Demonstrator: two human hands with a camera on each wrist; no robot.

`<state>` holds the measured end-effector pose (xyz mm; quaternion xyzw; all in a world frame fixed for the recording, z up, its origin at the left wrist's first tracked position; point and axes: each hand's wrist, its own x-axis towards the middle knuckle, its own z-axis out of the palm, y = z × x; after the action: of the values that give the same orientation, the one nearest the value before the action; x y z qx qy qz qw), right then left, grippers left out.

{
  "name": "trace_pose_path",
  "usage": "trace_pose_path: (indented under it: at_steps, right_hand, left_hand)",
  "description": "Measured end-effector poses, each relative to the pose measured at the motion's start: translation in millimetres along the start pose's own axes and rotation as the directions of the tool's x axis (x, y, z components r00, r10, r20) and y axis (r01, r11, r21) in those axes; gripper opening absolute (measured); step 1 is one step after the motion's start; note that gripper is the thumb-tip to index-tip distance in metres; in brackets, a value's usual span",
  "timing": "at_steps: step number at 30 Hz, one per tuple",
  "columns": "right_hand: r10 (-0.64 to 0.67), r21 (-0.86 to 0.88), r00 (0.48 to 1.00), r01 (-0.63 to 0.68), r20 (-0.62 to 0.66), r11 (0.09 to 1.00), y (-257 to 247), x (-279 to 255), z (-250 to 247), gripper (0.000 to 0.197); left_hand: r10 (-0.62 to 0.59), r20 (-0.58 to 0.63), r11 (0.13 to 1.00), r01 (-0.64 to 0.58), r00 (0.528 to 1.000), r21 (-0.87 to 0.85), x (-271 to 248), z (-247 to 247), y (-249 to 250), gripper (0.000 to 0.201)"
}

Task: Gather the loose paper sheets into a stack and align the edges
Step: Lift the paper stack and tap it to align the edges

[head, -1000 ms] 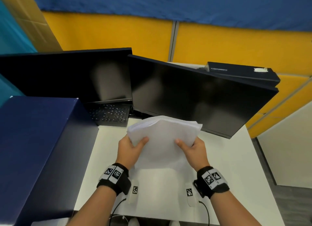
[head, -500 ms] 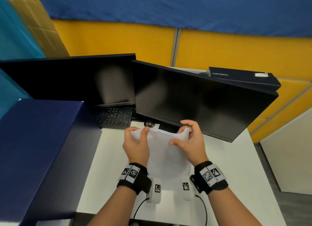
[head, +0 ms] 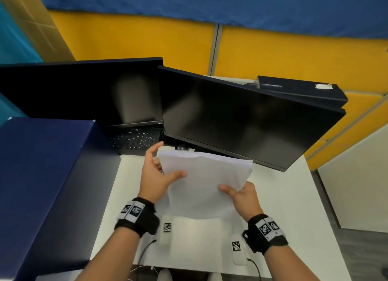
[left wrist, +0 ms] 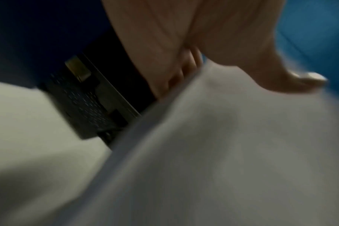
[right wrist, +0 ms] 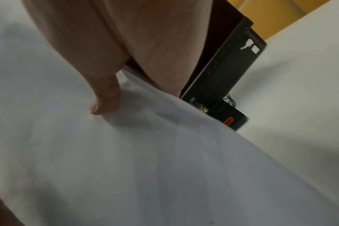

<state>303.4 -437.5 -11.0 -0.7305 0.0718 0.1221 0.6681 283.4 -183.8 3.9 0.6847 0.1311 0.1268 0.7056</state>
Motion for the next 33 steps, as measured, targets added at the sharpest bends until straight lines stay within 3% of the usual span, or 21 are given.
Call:
trace_pose_path:
  at_steps: [2, 3, 6, 11, 13, 16, 18, 20, 23, 28, 33]
  right_hand:
    - [-0.035, 0.025, 0.999, 0.035, -0.001, 0.999, -12.0, 0.9, -4.0, 0.022]
    - [-0.055, 0.033, 0.998, 0.055, 0.010, 0.998, -18.6, 1.0, -5.3, 0.022]
    - [-0.106, 0.050, 0.993, 0.104, 0.050, 0.993, -36.9, 3.1, -5.9, 0.023]
    - [-0.206, 0.088, 0.978, 0.207, -0.016, 0.974, -53.2, 2.0, -6.6, 0.023]
    - [-0.217, 0.107, 0.972, 0.207, 0.087, 0.972, -54.2, -0.2, -12.4, 0.024]
    - [-0.122, 0.028, 0.960, 0.119, 0.251, 0.993, -49.7, 0.8, -19.0, 0.027]
    - [-0.099, 0.005, 0.975, 0.100, 0.200, 0.995, -47.0, 4.8, -16.6, 0.025]
    - [-0.125, 0.027, 0.988, 0.123, 0.091, 0.992, -44.5, 7.9, -12.6, 0.021]
    - [-0.142, 0.035, 0.990, 0.142, -0.021, 0.989, -39.5, 7.6, -6.7, 0.020]
    - [-0.254, -0.006, 0.963, 0.255, -0.086, 0.967, -30.4, 1.1, -3.7, 0.031]
    - [-0.246, -0.011, 0.969, 0.246, -0.029, 0.969, -26.7, 1.8, -2.3, 0.034]
  left_hand:
    - [-0.148, 0.244, 0.982, 0.113, 0.958, 0.152, 1.6, -14.1, -6.3, 0.074]
    - [-0.200, 0.293, 0.966, 0.138, 0.935, 0.218, 1.7, -17.1, -9.0, 0.062]
    - [-0.207, 0.258, 0.968, 0.160, 0.944, 0.192, 4.9, -17.2, -7.8, 0.038]
    - [-0.119, 0.254, 0.993, 0.110, 0.960, 0.051, -0.7, -6.9, 5.3, 0.028]
    - [-0.067, 0.232, 0.996, 0.052, 0.971, 0.072, -2.8, -8.9, 11.4, 0.025]
    - [0.003, 0.229, 0.997, -0.021, 0.973, 0.078, -3.7, -11.5, 16.2, 0.028]
    - [-0.070, 0.212, 0.997, 0.076, 0.975, -0.021, -3.2, -10.5, 16.1, 0.029]
    - [-0.138, 0.293, 0.987, 0.156, 0.946, -0.041, -0.7, -12.7, 7.0, 0.043]
    - [-0.227, 0.402, 0.970, 0.170, 0.887, 0.174, -3.6, -14.8, -12.1, 0.046]
    - [-0.091, 0.146, 0.948, 0.040, 0.985, 0.317, -13.2, -0.9, -20.5, 0.031]
    - [-0.056, 0.088, 0.976, 0.036, 0.995, 0.214, -10.9, 4.4, -7.3, 0.020]
